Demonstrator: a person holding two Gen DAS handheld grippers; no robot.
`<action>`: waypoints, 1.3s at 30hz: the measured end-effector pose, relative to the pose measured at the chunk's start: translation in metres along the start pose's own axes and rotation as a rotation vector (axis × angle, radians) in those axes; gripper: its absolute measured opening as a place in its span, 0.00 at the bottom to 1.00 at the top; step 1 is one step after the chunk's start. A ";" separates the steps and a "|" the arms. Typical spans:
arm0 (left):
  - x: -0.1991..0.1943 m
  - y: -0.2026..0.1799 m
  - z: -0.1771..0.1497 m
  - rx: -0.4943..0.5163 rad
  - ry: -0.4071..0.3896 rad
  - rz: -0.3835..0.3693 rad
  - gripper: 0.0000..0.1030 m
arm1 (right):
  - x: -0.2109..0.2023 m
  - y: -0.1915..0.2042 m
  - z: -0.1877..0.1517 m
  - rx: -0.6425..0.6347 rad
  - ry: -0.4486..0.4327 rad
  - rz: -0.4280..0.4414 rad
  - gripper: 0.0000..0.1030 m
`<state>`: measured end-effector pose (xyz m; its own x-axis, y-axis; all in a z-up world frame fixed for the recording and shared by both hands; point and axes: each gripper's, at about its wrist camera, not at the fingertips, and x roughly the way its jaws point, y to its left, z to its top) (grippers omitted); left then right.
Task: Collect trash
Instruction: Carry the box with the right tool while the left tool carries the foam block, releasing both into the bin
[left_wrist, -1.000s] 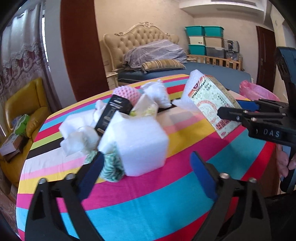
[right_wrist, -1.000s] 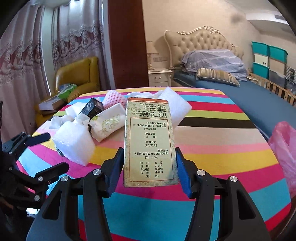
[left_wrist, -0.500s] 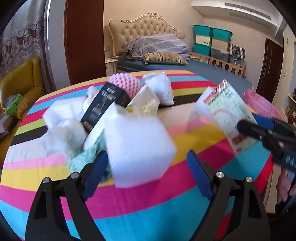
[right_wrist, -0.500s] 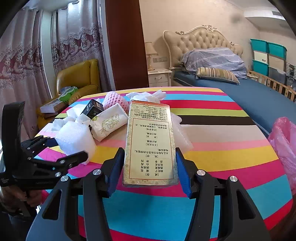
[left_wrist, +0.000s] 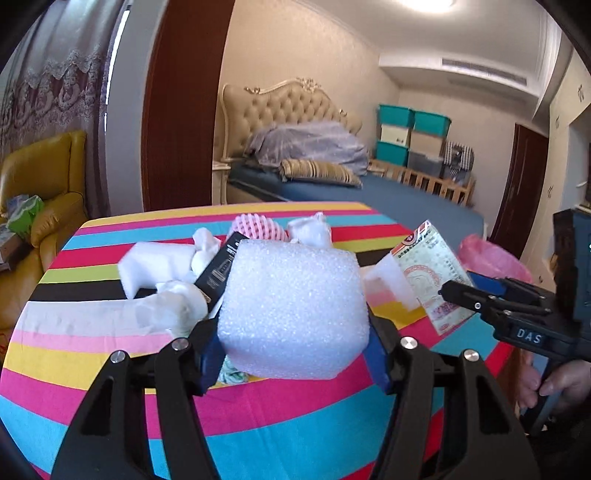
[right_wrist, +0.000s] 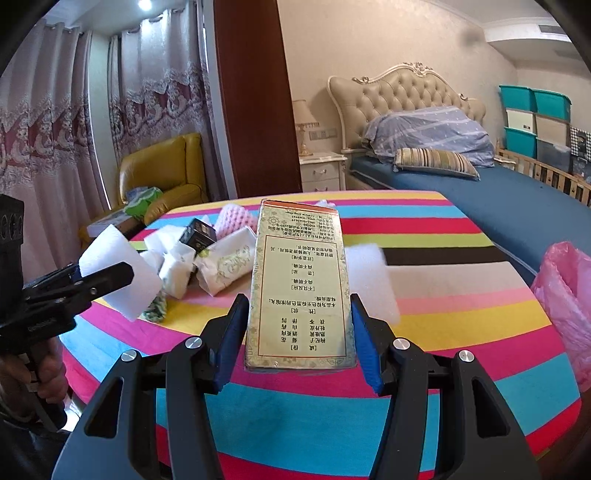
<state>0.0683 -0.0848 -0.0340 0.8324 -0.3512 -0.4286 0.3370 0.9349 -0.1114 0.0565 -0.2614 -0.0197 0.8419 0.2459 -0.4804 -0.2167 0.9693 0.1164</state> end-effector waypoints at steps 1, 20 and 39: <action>-0.002 0.000 -0.001 0.002 -0.004 0.004 0.59 | -0.001 0.001 0.000 -0.003 -0.004 0.001 0.51; 0.028 -0.044 0.011 0.099 0.081 -0.010 0.60 | -0.022 -0.031 -0.005 0.015 -0.025 -0.096 0.51; 0.100 -0.166 0.044 0.242 0.155 -0.231 0.60 | -0.068 -0.126 -0.011 0.121 -0.041 -0.378 0.51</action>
<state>0.1146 -0.2771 -0.0190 0.6523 -0.5219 -0.5496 0.6178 0.7862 -0.0134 0.0212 -0.4008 -0.0109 0.8706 -0.1304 -0.4743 0.1695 0.9847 0.0404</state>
